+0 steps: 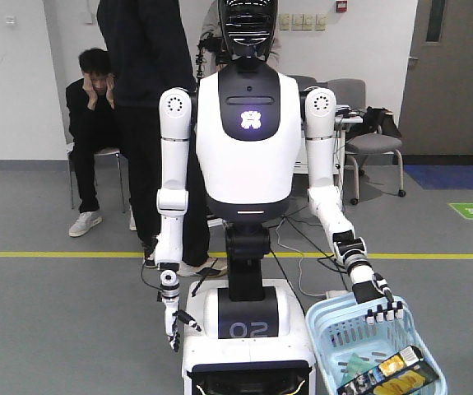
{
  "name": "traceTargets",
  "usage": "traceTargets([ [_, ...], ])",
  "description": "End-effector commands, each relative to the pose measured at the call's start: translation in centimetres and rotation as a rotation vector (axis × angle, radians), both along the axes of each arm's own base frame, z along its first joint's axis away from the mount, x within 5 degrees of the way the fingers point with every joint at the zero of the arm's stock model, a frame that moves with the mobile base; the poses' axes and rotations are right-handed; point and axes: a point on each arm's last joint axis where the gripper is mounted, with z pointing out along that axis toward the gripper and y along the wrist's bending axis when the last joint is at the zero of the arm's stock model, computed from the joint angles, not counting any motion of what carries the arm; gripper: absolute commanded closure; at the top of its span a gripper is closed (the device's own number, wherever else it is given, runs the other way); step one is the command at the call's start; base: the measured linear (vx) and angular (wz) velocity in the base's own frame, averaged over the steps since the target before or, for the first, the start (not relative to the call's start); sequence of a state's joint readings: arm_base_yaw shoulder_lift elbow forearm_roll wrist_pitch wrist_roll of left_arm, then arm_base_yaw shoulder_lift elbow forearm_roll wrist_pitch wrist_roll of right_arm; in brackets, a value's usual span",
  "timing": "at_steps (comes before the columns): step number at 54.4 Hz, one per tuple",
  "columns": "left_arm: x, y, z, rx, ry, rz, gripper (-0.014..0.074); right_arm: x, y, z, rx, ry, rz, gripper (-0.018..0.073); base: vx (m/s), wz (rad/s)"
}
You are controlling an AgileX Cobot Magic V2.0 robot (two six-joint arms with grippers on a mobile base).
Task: Pick snacks and fruit into basket
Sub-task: 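Drive the base away from the basket robot to the fruit stand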
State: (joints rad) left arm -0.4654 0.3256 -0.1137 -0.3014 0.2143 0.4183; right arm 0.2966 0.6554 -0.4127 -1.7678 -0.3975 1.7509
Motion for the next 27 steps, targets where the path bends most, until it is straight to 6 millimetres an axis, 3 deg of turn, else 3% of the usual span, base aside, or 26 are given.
traceTargets([
  [1,0.39,-0.07,1.61,-0.054,-0.075,0.017,0.0598,0.12,-0.15,0.96,-0.012,-0.044,-0.014,0.0568,-0.35,0.11],
  [27,0.39,-0.07,1.61,-0.054,-0.075,0.017,0.0598,0.12,-0.15,0.96,-0.012,-0.044,-0.014,0.0568,-0.31,0.14],
])
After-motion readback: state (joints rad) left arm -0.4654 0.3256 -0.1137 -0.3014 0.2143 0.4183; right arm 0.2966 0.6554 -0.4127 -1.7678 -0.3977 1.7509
